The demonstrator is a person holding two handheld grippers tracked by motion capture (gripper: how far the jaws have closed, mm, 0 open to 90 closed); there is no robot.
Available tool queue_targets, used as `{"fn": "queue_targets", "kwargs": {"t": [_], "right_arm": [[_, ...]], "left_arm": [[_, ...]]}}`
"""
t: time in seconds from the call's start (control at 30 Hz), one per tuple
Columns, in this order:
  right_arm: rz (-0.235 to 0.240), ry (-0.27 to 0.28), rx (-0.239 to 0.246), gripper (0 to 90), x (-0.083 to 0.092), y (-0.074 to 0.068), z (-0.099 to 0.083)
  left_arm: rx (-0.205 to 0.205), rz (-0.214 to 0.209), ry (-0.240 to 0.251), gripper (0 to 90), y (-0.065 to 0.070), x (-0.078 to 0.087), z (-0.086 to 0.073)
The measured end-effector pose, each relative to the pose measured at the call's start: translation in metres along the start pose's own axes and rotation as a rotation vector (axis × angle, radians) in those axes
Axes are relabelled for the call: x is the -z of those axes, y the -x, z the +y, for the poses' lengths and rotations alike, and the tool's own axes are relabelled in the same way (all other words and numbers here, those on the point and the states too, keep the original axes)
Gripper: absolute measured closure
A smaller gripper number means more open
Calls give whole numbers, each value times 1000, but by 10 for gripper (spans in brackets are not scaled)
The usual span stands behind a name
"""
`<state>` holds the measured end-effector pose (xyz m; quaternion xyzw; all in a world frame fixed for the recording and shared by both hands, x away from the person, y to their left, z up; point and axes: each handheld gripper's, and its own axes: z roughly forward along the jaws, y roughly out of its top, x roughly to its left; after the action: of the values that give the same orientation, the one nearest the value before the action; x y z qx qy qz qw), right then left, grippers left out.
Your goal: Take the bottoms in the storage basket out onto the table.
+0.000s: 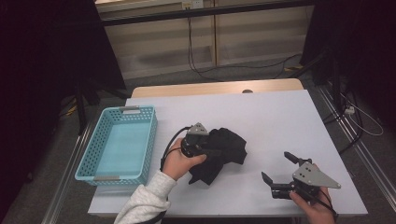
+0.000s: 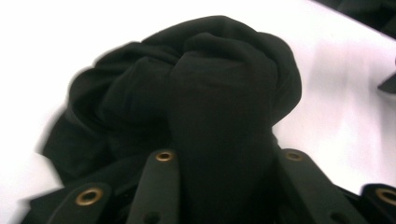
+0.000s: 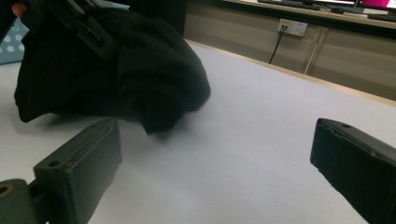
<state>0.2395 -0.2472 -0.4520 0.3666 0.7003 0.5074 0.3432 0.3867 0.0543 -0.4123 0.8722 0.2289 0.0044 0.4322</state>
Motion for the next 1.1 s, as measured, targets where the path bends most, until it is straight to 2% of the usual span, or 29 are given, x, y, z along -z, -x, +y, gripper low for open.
{"fn": "queue_targets", "kwargs": {"t": [0.07, 0.2, 0.27, 0.33, 0.4, 0.63, 0.73, 0.83, 1.1], "right_arm": [[0, -6, 16, 12, 0, -2, 1], [1, -23, 40, 12, -2, -4, 1], [5, -22, 30, 12, -3, -4, 1], [-4, -18, 20, 12, -3, -3, 2], [-10, -18, 15, 12, -4, -2, 4], [-1, -31, 20, 12, -10, -4, 8], [-3, -39, 15, 12, -13, -5, 9], [7, -51, 9, 12, -18, -8, 11], [38, -74, -2, 12, -23, -13, 13]], "left_arm": [[-4, 4, 3, 547, 2, -1, 0], [17, 55, 76, 273, 2, 8, 0], [26, 69, 95, 220, 0, 16, -1], [39, 81, 91, 172, -3, 23, -3], [42, 99, 92, 159, -7, 31, -7], [99, 192, 126, 123, -27, 59, -24], [113, 198, 132, 112, -29, 60, -28], [109, 208, 99, 112, -32, 57, -32], [107, 227, 106, 94, -33, 56, -32]]}}
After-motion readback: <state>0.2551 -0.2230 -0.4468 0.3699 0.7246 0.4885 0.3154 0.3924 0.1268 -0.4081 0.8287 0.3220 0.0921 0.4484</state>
